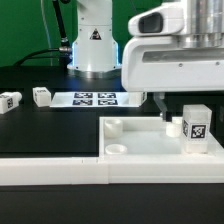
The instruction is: Assemble square table
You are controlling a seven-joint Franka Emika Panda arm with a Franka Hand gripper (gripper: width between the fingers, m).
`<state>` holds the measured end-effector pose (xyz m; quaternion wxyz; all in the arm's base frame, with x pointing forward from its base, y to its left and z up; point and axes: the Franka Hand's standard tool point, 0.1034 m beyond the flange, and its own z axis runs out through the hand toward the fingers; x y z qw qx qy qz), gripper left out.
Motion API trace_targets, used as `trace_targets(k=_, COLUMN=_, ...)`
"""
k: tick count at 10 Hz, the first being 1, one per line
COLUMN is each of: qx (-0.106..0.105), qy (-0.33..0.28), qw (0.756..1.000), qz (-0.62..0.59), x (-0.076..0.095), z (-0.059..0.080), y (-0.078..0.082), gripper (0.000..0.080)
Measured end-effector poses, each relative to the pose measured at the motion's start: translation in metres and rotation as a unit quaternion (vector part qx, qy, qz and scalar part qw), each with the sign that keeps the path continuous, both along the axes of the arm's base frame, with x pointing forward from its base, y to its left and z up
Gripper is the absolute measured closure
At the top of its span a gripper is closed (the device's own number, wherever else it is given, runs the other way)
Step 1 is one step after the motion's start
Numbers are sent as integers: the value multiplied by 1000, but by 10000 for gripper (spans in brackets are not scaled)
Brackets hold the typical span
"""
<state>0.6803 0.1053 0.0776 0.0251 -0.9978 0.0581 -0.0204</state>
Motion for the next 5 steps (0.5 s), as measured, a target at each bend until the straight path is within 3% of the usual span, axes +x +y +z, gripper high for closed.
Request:
trace_targets(k=3, qx=-2, qy=3, qw=1000, qz=24, x=-1, z=-1, y=1, gripper=150)
trace_targets(k=5, qx=0, qy=5, qw=1000, qz=-16, x=-1, z=-1, y=2, gripper=395)
